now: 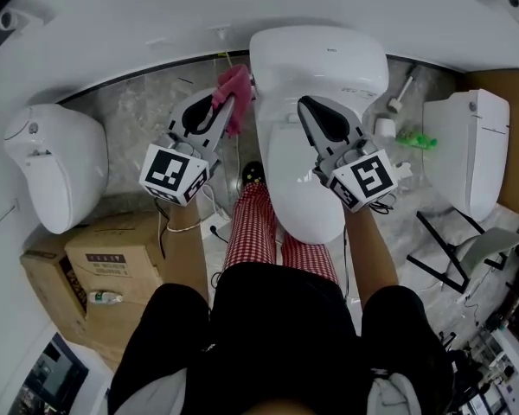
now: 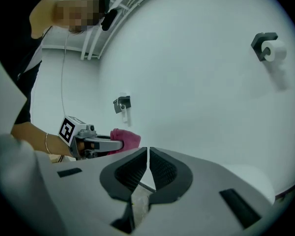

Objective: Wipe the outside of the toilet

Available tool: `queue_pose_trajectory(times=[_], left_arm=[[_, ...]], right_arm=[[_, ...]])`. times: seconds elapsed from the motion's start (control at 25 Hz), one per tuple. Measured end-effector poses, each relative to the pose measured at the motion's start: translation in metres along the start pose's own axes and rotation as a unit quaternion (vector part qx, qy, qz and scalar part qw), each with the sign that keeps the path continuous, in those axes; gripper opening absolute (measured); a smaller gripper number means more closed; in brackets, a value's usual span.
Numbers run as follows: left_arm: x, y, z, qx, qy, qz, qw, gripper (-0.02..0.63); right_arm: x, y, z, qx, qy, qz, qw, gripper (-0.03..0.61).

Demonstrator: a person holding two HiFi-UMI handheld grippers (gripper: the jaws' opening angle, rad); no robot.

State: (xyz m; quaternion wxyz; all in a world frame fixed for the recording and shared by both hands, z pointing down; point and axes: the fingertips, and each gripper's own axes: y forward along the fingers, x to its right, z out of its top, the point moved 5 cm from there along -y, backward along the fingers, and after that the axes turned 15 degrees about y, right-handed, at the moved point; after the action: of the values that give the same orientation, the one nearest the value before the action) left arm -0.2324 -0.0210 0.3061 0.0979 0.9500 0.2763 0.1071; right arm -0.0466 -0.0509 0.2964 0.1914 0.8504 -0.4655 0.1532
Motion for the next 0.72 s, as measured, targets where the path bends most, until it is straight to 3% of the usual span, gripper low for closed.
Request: queue_pose_trajectory(times=[0.72], left_arm=[[-0.022, 0.064, -0.093, -0.029, -0.037, -0.041, 0.9981, 0.052]], right_arm=[[0.048, 0.029, -0.034, -0.020, 0.026, -0.064, 0.997, 0.022]])
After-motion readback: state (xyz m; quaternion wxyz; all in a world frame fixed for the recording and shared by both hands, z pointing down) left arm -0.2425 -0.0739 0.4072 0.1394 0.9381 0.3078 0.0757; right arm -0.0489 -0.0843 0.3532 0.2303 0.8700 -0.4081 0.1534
